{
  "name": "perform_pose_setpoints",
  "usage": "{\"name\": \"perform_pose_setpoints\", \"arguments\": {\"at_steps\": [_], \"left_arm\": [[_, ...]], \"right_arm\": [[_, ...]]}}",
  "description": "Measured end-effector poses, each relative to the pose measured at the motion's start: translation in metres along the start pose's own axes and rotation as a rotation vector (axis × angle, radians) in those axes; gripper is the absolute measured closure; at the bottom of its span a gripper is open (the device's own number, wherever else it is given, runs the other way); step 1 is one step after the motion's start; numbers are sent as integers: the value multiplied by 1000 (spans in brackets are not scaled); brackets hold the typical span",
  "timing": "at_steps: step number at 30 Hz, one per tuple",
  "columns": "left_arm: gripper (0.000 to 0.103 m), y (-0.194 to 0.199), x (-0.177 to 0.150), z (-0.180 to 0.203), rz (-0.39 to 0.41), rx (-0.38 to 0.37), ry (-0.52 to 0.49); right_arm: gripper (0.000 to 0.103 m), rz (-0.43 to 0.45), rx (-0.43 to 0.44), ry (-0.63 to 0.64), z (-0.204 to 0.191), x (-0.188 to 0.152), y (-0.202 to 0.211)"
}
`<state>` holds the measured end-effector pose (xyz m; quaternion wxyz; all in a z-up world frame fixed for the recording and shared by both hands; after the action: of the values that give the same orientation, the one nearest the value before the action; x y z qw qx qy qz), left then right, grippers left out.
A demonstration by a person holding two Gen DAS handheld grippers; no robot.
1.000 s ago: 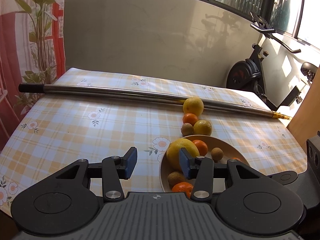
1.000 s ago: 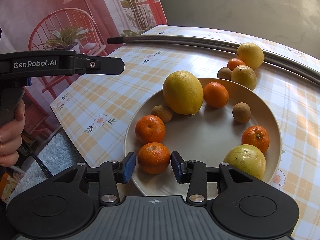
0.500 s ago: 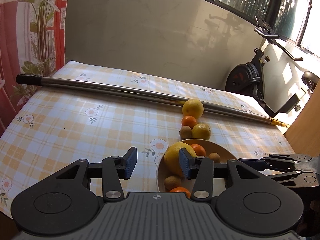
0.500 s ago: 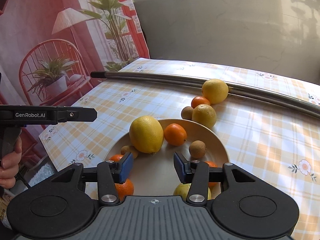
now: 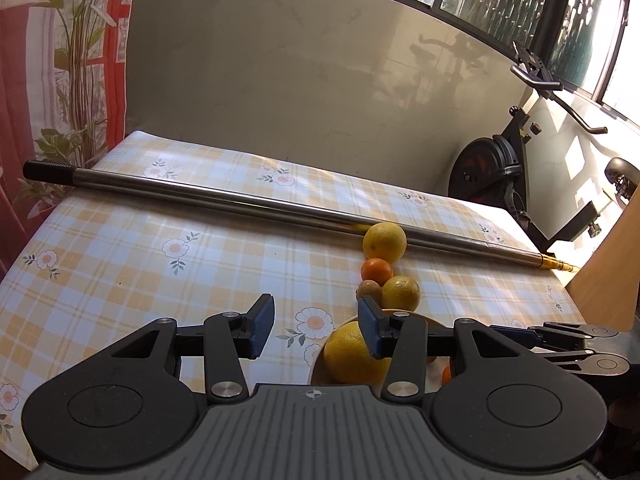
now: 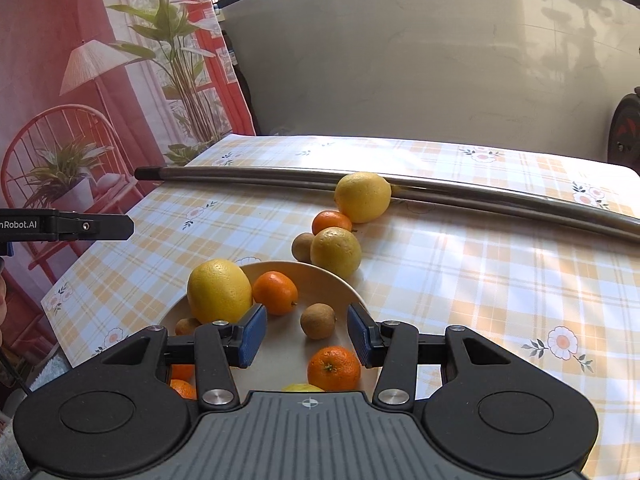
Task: Organize fruits
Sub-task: 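Withdraw both open tools from the plate toward the fruit pile, then grasp a yellow grapefruit with the right tool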
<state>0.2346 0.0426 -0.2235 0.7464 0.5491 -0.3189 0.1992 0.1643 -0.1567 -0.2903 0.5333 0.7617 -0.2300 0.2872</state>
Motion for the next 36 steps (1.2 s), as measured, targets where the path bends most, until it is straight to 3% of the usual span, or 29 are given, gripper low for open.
{"name": "perform_pose_setpoints", "arguments": {"at_steps": [18,36], "left_arm": [[54,-24,17,-6,-12,3,29],[54,-50,17,-14,-50,36,51]], "right_arm": [[60,-10,-30,-15,25,27,-38],[60,-66,-19,-4,18,60,-99]]}}
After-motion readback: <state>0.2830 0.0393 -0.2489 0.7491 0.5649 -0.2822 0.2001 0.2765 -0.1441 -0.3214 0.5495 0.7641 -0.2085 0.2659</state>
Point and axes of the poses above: each gripper's, at about its wrist camera, not at the fingertips, and y roughly against the way its jaws point, z to its right, x to its top, the point moved 6 cm from there along -y, roughly the way its jaws point, and after that the axes turned 5 degrees about -z, right-handed, at the moved point
